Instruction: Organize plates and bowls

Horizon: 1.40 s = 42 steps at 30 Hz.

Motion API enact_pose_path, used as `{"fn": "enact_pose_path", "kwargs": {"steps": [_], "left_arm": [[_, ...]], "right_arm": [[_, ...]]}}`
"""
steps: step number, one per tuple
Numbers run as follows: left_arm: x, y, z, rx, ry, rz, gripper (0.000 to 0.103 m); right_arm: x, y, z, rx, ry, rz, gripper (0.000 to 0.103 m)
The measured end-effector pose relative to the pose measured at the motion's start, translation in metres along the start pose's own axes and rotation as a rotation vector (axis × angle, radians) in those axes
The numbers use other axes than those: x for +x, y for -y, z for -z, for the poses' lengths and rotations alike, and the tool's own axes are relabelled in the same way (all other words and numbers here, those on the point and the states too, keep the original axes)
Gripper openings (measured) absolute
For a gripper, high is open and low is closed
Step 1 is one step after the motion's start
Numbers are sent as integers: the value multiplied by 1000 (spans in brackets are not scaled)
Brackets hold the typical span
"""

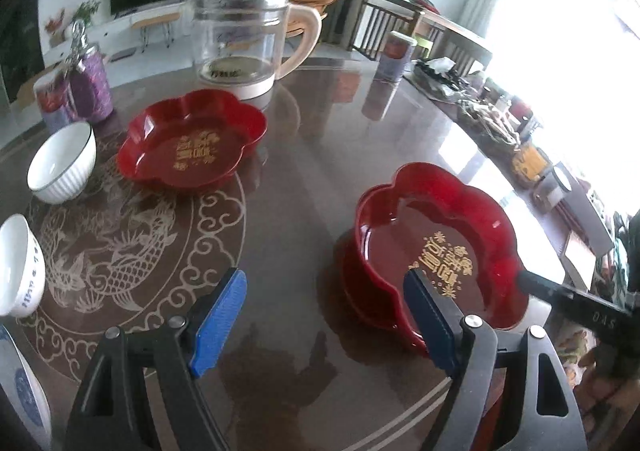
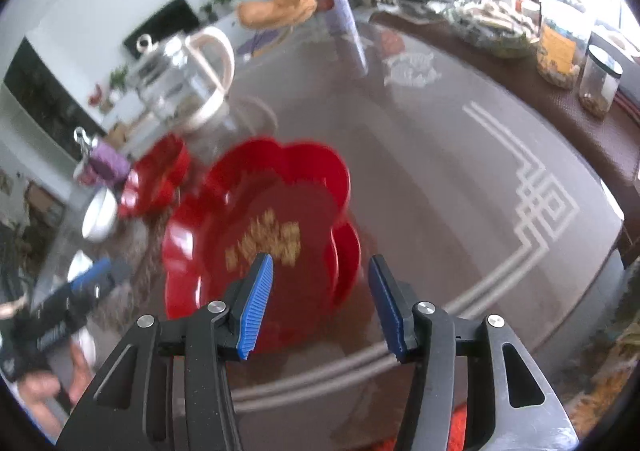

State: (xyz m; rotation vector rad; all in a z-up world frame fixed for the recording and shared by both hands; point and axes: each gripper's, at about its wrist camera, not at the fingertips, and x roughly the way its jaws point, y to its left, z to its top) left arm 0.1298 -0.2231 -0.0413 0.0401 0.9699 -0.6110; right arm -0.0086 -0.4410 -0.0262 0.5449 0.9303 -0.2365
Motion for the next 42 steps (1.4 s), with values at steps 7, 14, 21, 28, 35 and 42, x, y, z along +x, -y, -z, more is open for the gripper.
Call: {"fn": "enact_pose_path", "kwargs": {"steps": [7,14,21,28,35,42], "left_arm": [[-9,-15,16,-8,-4,-15,80],[-17,-33,30,-55,-23,-3,80],[-26,-42,43,-84,-8,-15,80],[-45,-54,64,-104,63,-123,93],[-53,-71,88,-75,98,-273,100],[-29,-89,115,-125,27,-292,100]], "right_arm": [[27,-13,-23,-174,-49,119,9],[38,-18,-41,-275,4,107,35],[-9,-17,-19,-115,153,29,59],[-23,-83,40,-121,204,-26,66],[-15,-126,103,-245,317,47,67],[-1,-128,129,-297,318,36,67]]}}
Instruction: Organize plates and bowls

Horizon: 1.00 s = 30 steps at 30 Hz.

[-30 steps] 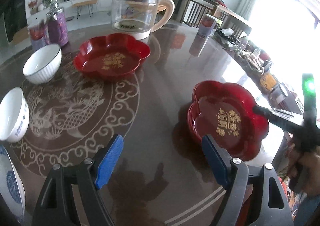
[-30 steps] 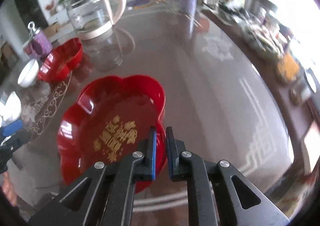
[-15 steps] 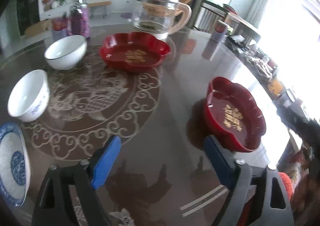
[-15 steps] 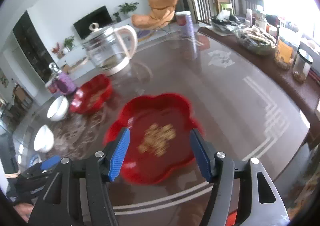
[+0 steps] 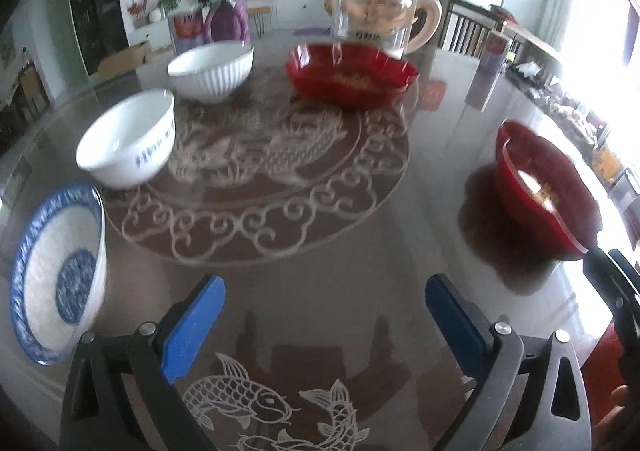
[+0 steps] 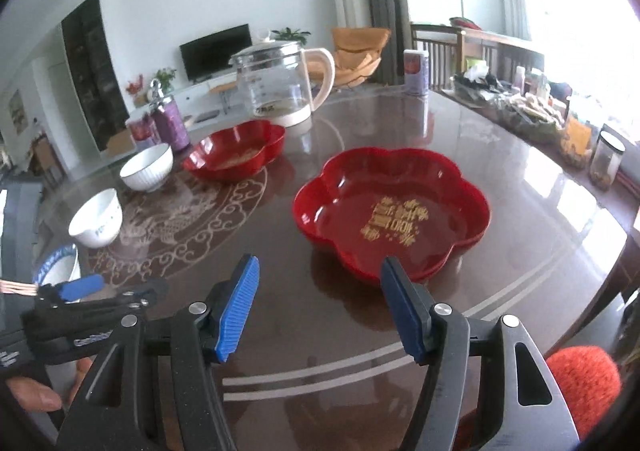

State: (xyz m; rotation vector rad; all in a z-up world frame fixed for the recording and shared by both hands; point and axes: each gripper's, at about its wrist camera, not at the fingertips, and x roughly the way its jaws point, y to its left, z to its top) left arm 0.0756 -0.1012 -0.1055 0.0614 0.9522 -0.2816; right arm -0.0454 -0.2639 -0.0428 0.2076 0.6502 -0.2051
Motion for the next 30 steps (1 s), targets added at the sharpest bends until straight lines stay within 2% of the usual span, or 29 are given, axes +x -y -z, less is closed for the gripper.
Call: {"fn": "enact_pose_path", "kwargs": {"steps": [7,13,22,30], "left_arm": [[15,-7,7,-19,-38,-24,100],[23,-20,11,-72,-69,-19,100],[28,-10,13,0,-84,-81,103],[29,-12,12,1,-113,-71,103]], "right_arm": [[6,-13,16,-64,-15,-47,67],[10,-8,19,-50,-19,-64,67],[6,-15,21,-74,-13,-77,67],[3,-3,20,-31,1,-75,67]]}}
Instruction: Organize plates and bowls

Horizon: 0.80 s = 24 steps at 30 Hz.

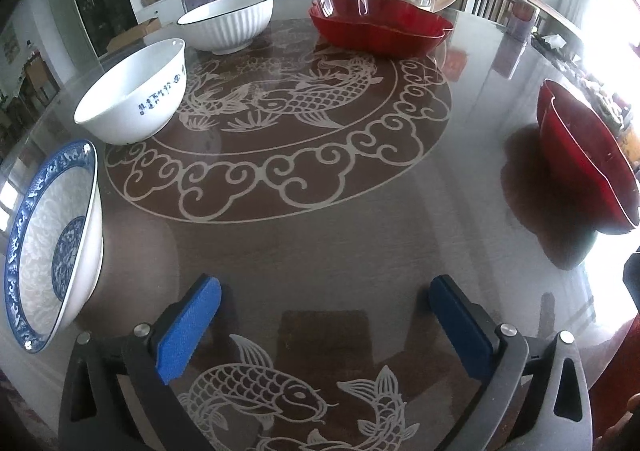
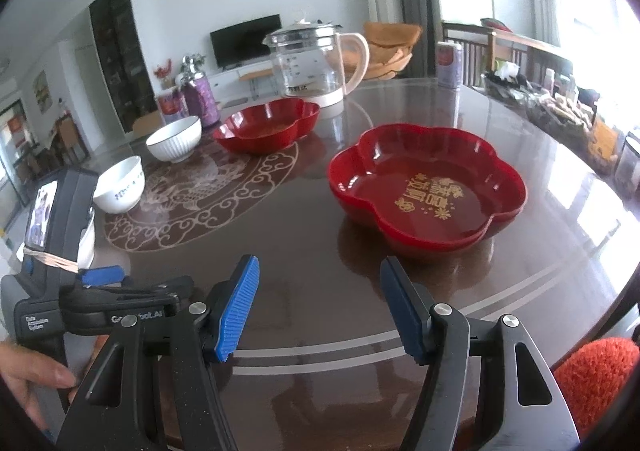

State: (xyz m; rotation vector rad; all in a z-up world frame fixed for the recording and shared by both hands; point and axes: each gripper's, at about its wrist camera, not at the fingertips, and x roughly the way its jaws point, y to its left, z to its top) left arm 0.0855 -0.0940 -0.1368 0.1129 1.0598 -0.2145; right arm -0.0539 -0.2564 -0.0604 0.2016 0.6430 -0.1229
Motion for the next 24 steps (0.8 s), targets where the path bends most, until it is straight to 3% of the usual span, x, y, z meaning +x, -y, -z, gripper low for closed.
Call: {"fn": "enact_pose_path", "kwargs": {"steps": [19,24], "left_arm": [[-1,1,0,12,-17,5,103],[1,-1,-15,29,-85,42,103]], "right_arm": [[0,-5,7,-19,23,13,67],[3,-4,0,-2,-9,-16,67]]}}
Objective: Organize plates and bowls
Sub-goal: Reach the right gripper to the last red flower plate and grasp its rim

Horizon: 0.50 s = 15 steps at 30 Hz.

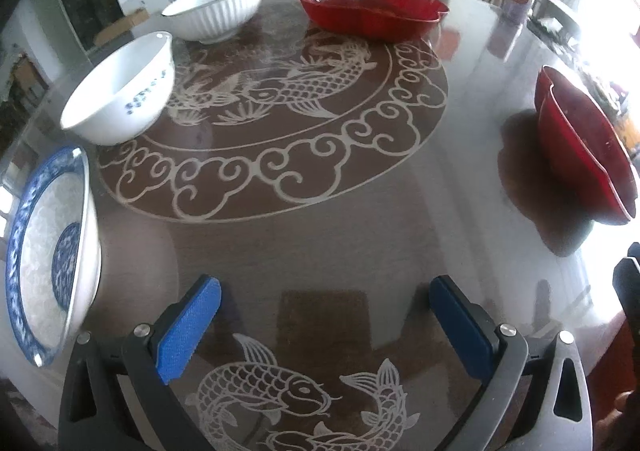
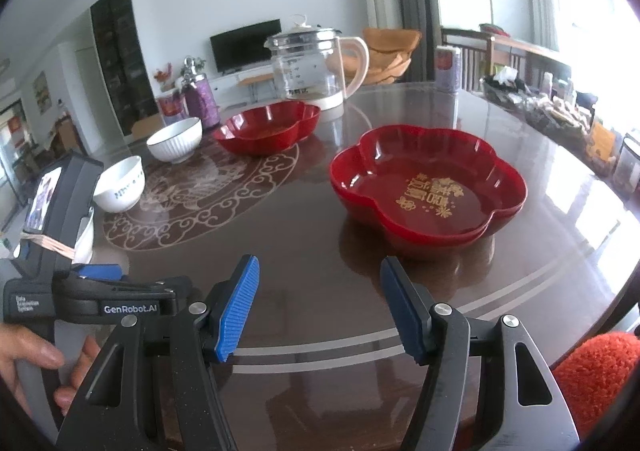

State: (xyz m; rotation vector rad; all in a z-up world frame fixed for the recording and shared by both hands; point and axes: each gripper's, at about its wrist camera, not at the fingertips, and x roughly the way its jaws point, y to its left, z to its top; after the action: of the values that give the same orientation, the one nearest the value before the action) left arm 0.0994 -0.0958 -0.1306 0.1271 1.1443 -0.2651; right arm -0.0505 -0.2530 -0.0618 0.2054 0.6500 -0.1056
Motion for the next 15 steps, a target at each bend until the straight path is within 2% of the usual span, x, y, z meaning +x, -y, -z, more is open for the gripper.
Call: {"fn": "enact_pose_path", "kwargs": {"steps": [3,5,7,9,11,15], "left_arm": [[-19,-9,-31,-30,66,87,103],[-31,-18,-69,-66,95,173,103],[-35,-26,-106,-109,123,223,103],[-32,-32,-136,-138,145,195,103],[-20,-37,-170,-168,154,134,102],[12,-35,-202,-187,115,64,98]], "right_arm": [[10,9,-26,68,-51,-64,67],[20,14,-51,101,-75,-97,67],[34,20,-81,135,-90,-126,67],[58,33,-113,214,-130,-155,67],[88,45,-144,261,-165,-173,67],[151,55,-187,251,-254,-146,67]]}}
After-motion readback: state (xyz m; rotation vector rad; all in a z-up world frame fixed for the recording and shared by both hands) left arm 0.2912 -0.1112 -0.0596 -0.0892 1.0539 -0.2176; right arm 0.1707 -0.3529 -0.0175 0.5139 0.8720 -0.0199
